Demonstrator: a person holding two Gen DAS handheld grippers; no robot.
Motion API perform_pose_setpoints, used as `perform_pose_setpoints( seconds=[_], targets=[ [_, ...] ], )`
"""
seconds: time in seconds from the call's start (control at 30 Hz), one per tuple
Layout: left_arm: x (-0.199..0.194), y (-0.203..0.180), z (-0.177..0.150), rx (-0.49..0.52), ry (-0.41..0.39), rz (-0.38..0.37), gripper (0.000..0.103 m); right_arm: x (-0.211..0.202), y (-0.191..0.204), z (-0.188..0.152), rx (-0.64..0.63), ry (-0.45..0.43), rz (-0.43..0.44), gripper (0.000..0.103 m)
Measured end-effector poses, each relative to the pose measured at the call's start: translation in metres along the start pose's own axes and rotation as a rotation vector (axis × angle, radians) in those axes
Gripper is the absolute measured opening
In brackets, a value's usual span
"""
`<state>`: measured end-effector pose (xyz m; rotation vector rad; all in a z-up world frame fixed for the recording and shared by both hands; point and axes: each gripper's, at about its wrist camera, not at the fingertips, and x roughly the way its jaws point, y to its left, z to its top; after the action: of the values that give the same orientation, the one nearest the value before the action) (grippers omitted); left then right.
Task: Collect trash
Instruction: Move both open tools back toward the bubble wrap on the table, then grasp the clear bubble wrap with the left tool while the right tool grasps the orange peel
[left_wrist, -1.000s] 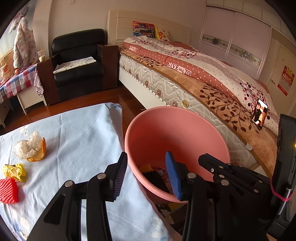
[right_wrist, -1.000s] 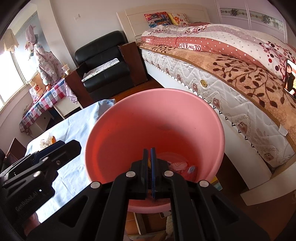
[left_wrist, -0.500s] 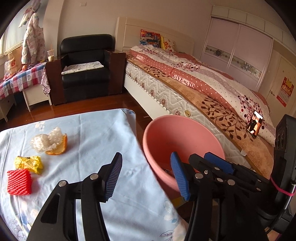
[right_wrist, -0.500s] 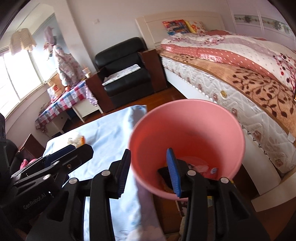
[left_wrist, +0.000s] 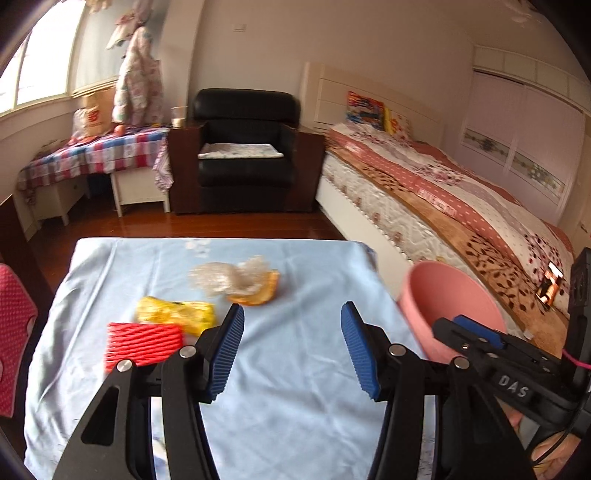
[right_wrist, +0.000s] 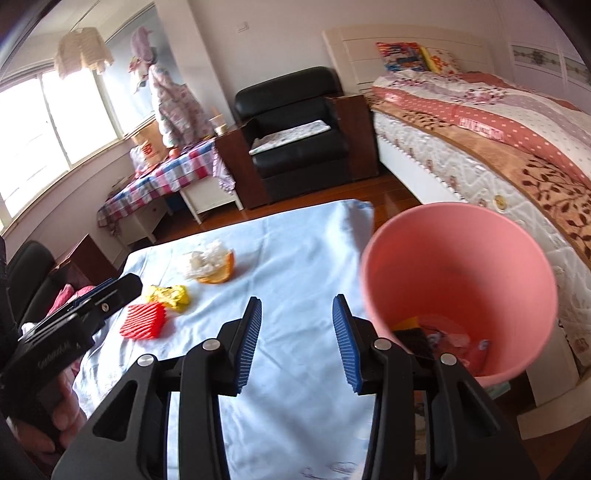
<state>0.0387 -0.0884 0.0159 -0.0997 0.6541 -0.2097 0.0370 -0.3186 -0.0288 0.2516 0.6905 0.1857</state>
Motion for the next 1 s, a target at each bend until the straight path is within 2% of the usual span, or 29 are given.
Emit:
perform_pose_setpoints(
  seconds=[0.17,0.3,0.57,0.83,0.9,0.93,0.97,1.0],
  targets=[
    [0.006,0.054,0.001,-0.078,0.011,0.051,0.054,0.022,0.022,0.004,-0.034,0.034,0.027,0.041],
    [0.022,0.081,0.008,-0.157,0.037,0.052,0.054,0.044,0.041,0.008,-0.07,0.057,0.039,0.041],
    [0.085,0.098,0.033,-0.253,0.081,0.047,0.054,0.085,0.06,0.021,-0.095,0.089,0.06,0.041],
    [0.15,0.115,0.034,-0.376,0.208,0.013,0.054,0.121,0.062,0.032,-0.096,0.119,0.074,0.041],
    [0.156,0.116,0.032,-0.385,0.204,-0.007,0.053,0.127,0.065,0.032,-0.106,0.127,0.076,0.041],
    [0.158,0.117,0.031,-0.382,0.199,-0.014,0.041,0.13,0.066,0.032,-0.111,0.131,0.076,0.041],
    [0.16,0.115,0.031,-0.371,0.2,-0.03,0.034,0.135,0.068,0.032,-0.117,0.138,0.079,0.041],
    [0.161,0.114,0.03,-0.36,0.201,-0.033,0.033,0.138,0.07,0.033,-0.119,0.141,0.08,0.041]
  ],
)
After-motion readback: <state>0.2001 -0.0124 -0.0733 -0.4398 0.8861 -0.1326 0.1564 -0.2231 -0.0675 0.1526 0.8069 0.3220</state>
